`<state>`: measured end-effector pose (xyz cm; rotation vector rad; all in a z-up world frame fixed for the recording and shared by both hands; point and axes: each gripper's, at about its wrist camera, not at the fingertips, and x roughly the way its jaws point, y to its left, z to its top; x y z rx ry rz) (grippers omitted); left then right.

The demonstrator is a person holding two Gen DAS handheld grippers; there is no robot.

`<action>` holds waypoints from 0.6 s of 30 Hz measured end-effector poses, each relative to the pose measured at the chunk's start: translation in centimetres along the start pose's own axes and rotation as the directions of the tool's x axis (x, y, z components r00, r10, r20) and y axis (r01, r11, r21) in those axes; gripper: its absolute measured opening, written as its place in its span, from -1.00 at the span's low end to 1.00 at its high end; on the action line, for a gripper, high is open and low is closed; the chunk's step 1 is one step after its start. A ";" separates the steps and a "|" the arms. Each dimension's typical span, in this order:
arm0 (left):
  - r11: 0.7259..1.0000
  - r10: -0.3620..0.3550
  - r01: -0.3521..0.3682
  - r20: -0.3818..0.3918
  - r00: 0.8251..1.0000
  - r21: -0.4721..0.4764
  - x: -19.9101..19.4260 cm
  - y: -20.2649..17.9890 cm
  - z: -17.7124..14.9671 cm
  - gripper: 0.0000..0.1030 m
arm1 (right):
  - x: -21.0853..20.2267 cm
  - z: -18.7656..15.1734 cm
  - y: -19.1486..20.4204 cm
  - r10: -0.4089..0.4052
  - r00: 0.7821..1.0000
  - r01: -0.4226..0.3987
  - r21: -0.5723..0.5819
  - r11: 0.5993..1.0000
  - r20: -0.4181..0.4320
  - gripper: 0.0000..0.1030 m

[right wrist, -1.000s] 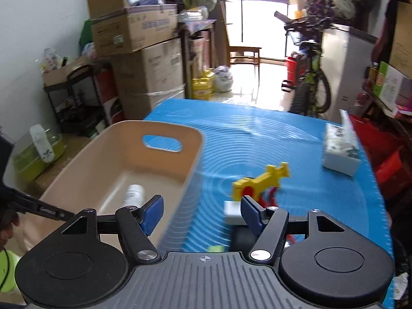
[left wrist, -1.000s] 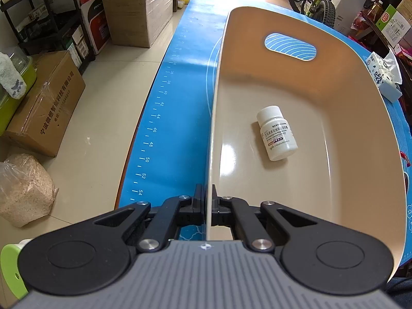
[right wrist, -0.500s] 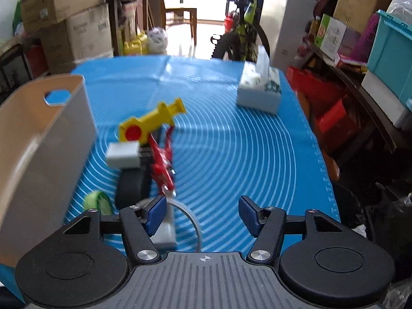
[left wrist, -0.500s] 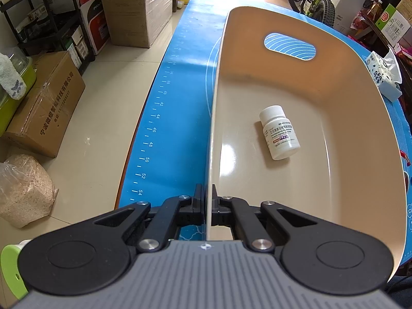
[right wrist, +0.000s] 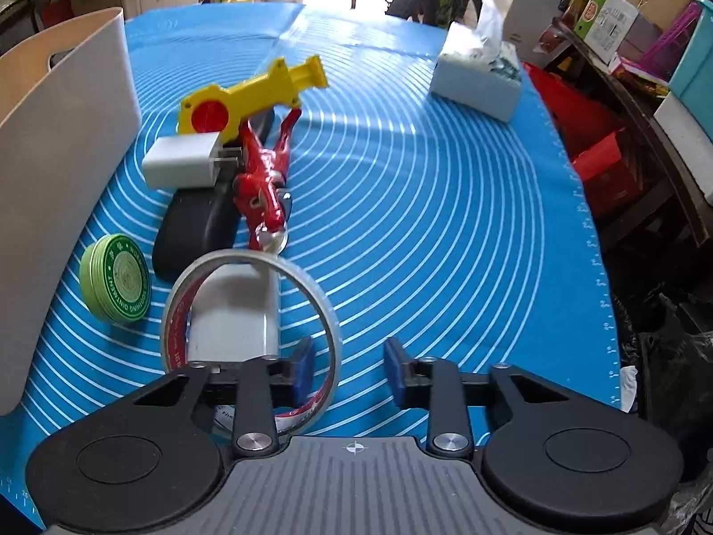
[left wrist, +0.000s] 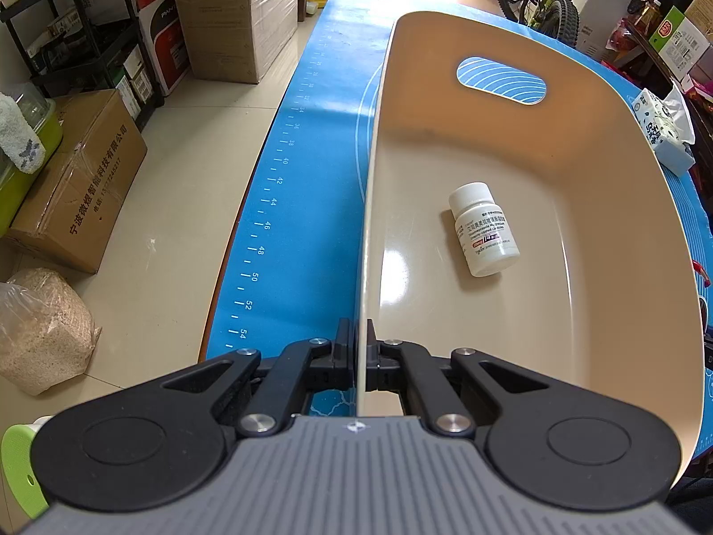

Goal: Organize rigid objects
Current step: 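Grasp the clear tape roll with the right gripper and lift it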

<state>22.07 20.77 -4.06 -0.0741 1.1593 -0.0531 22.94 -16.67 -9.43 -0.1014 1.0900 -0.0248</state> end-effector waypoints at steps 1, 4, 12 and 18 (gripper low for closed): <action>1.000 0.000 0.000 0.000 1.000 0.000 0.0 0.0 0.0 -0.93 | 0.0 0.0 0.0 0.008 1.000 -0.008 0.002 1.000 -0.002 -0.28; 1.000 0.000 0.000 0.000 1.000 0.000 0.0 0.0 0.0 -0.93 | 0.0 -0.1 0.2 0.029 1.000 -0.029 0.000 1.000 -0.001 -0.57; 1.000 -0.001 0.001 0.000 1.000 0.000 0.0 0.0 0.0 -0.92 | -1.2 0.0 0.3 0.053 0.998 -0.053 0.003 0.999 0.036 -0.68; 1.000 -0.001 0.001 0.000 1.000 -0.001 0.0 0.0 0.0 -0.92 | -3.1 0.3 0.4 0.068 0.992 -0.070 0.008 0.998 0.102 -0.69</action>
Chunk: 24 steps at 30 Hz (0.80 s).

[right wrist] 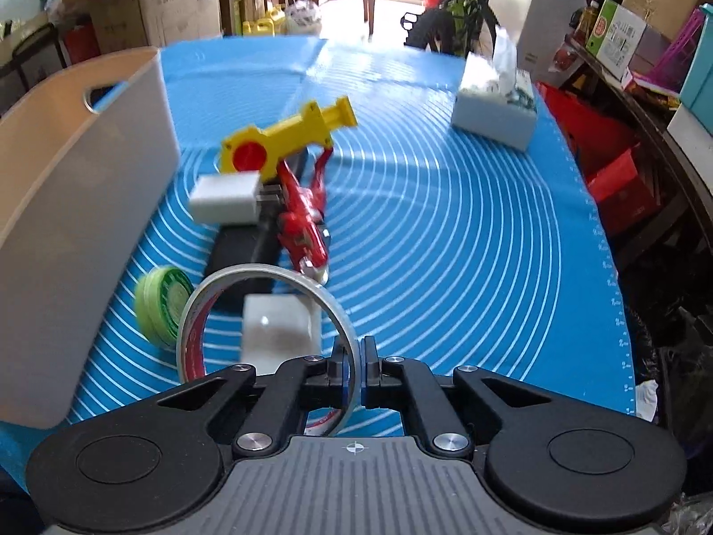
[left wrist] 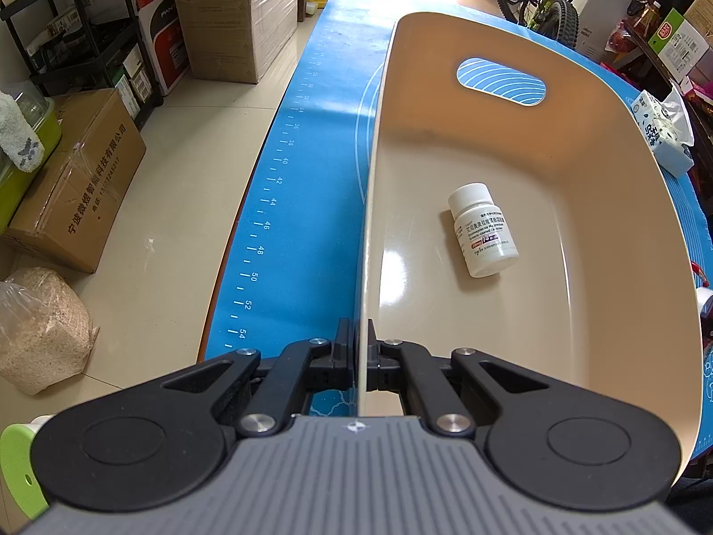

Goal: Organize rigid objects
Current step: 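Grasp the clear tape roll with the right gripper and lift it, then lower the tape roll into the basket and release it with the right gripper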

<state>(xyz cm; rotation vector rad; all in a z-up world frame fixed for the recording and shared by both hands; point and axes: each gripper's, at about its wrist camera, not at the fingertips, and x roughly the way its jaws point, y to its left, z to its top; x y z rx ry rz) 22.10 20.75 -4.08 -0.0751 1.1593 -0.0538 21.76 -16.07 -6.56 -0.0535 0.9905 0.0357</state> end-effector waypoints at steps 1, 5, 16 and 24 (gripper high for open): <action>1.000 0.000 0.000 0.000 1.000 0.000 0.0 0.0 0.0 -0.92 | -0.3 0.1 0.1 0.001 1.000 -0.001 0.000 1.000 0.011 -0.69; 1.000 0.000 0.000 0.000 1.000 0.001 0.0 0.0 0.0 -0.92 | -1.5 0.5 0.6 0.007 0.999 -0.007 0.006 1.000 0.052 -0.69; 1.000 -0.001 0.001 0.000 1.000 0.001 0.0 0.0 0.0 -0.92 | -4.7 1.7 2.0 0.017 0.983 -0.025 0.043 0.999 0.181 -0.69; 1.000 -0.001 0.001 0.000 1.000 0.001 0.0 0.0 0.0 -0.92 | -7.0 3.4 3.8 0.024 0.960 -0.038 0.046 0.998 0.278 -0.69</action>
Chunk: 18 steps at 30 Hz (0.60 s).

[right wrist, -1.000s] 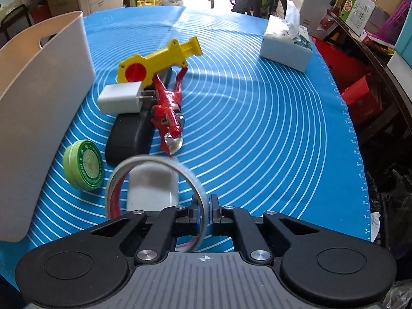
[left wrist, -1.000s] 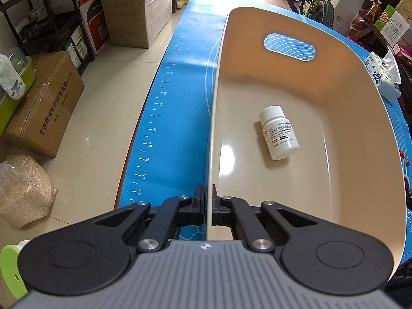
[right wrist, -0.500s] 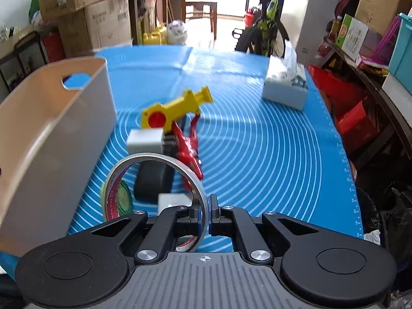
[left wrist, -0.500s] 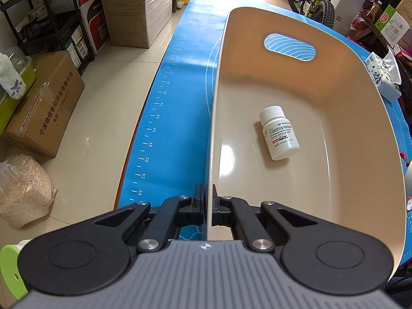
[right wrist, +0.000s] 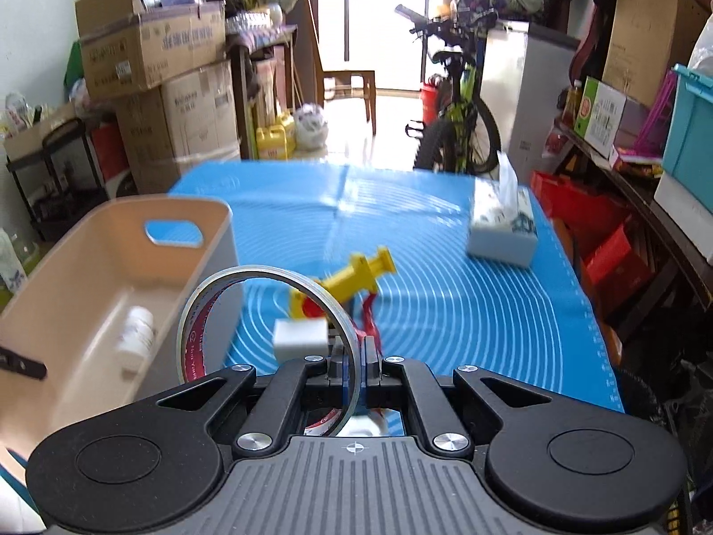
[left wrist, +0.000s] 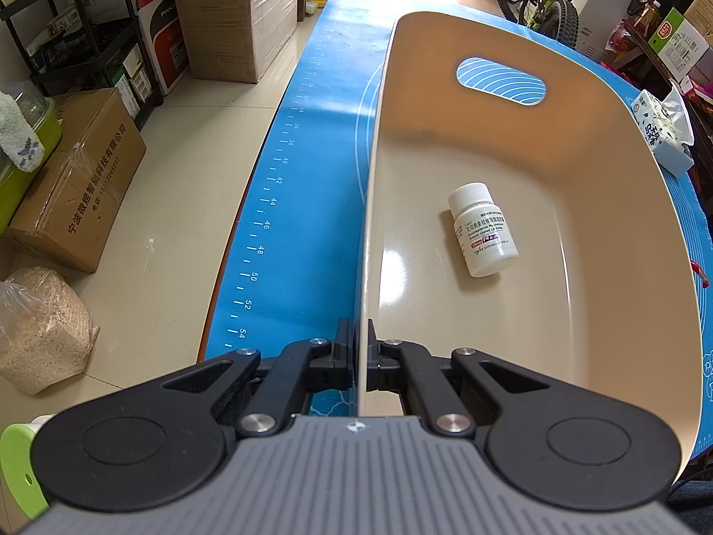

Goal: Organize rigid objects
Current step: 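Lower the tape roll into the basket and release it with the right gripper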

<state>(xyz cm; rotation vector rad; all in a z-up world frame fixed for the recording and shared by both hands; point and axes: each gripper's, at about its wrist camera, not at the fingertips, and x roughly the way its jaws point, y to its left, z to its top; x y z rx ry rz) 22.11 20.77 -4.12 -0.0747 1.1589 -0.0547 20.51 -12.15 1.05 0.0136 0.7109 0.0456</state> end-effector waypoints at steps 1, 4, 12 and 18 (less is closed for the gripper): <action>1.000 0.000 0.000 0.000 1.000 0.000 0.0 0.0 0.0 -0.92 | -0.1 0.3 0.3 0.002 1.000 -0.002 0.001 1.000 0.011 -0.69; 1.000 -0.001 0.001 0.000 1.000 -0.001 0.0 0.0 0.0 -0.92 | -0.3 1.2 1.2 0.016 0.999 -0.016 0.005 1.000 0.034 -0.69; 1.000 -0.001 0.001 0.000 1.000 0.001 0.0 -0.1 0.0 -0.92 | 0.8 3.2 5.2 0.092 0.993 -0.089 -0.034 0.995 0.070 -0.69; 1.000 -0.001 0.001 0.000 1.000 0.003 0.1 -0.2 0.0 -0.92 | 1.9 3.6 8.6 0.139 0.989 -0.134 -0.077 0.988 0.057 -0.69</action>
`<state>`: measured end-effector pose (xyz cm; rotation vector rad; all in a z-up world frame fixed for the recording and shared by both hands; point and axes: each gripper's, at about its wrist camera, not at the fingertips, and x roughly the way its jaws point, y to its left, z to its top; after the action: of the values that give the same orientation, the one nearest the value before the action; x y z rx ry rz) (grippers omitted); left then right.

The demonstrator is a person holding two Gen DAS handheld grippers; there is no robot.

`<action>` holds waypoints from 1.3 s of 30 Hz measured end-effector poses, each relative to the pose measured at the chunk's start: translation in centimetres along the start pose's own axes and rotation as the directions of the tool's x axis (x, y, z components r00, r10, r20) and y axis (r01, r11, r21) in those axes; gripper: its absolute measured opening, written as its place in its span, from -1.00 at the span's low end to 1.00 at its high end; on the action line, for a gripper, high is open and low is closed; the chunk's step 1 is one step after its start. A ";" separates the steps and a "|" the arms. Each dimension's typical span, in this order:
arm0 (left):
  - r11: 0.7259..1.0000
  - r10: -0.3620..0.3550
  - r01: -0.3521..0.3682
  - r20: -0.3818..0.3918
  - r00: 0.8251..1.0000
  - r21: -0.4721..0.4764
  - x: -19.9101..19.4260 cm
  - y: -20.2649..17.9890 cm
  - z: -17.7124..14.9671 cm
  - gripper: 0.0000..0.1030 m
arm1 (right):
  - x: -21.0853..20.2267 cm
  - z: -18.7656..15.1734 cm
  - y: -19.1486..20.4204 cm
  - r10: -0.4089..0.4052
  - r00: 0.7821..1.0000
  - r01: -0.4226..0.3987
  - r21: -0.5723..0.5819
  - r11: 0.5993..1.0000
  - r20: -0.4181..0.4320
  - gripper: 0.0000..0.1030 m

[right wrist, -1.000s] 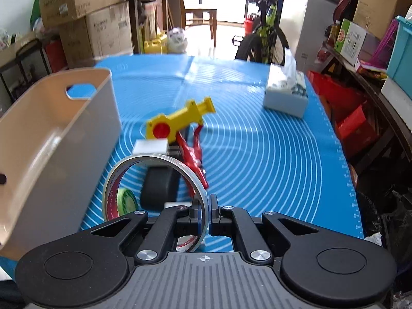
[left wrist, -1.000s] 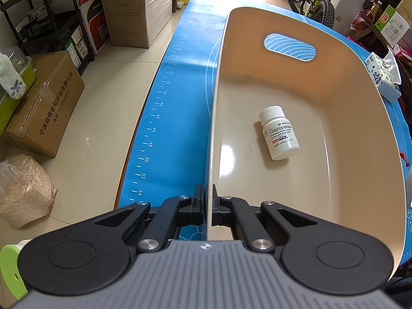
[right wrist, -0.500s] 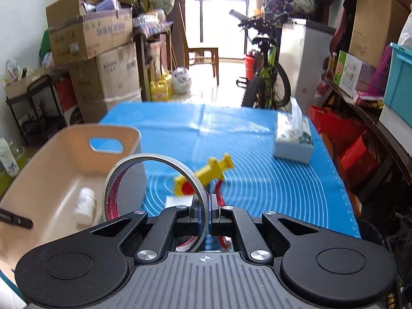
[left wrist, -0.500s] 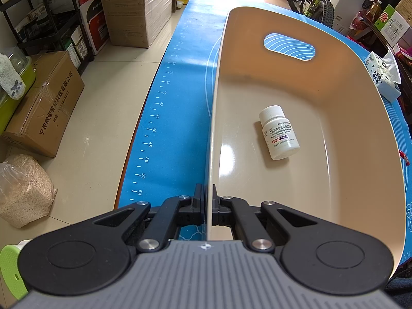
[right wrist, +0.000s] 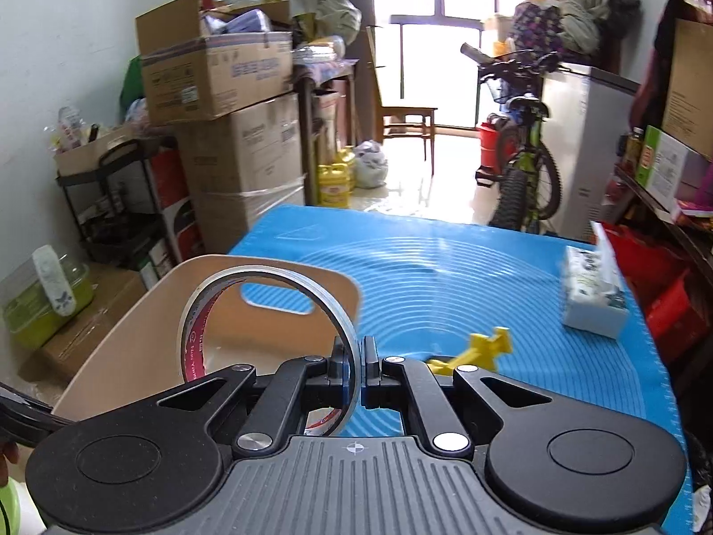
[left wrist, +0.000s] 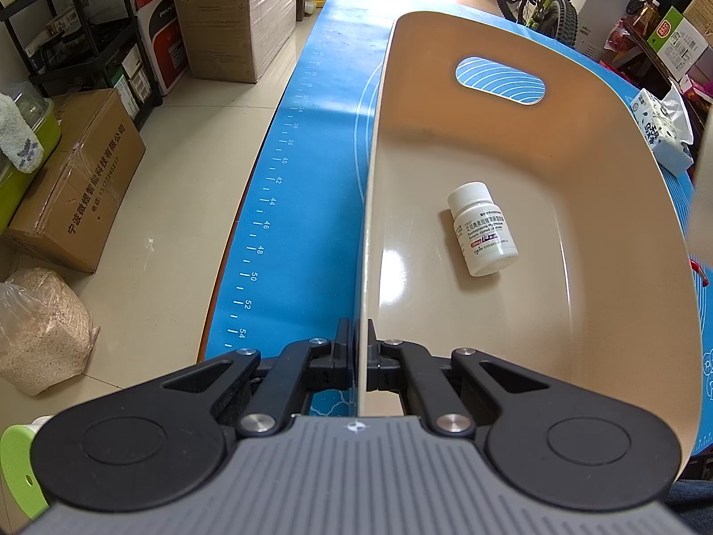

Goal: Organize rigid objects
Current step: 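Lower the tape roll into the basket and release it with the right gripper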

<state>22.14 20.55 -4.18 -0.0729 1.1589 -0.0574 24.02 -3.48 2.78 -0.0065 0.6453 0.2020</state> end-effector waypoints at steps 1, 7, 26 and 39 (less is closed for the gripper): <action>1.000 0.000 0.000 0.000 1.000 0.001 0.0 -0.1 0.0 -0.92 | 0.3 0.0 0.4 0.006 1.000 -0.006 -0.008 1.000 -0.006 -0.69; 1.000 0.000 0.000 0.000 1.000 0.000 0.0 0.0 0.0 -0.93 | 1.8 -1.1 3.6 0.043 0.997 -0.048 -0.083 0.995 -0.059 -0.69; 1.000 -0.001 0.001 0.000 1.000 -0.001 0.0 0.0 0.0 -0.93 | 4.7 -4.5 7.4 0.073 0.959 -0.139 -0.227 0.964 -0.275 -0.57; 1.000 -0.001 0.001 0.001 1.000 0.000 0.0 0.0 0.0 -0.92 | 2.4 -3.1 6.3 0.092 0.973 -0.136 -0.206 0.969 -0.212 0.10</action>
<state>22.13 20.54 -4.22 -0.0734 1.1583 -0.0584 22.85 2.92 -0.75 -0.2054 0.8234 0.3878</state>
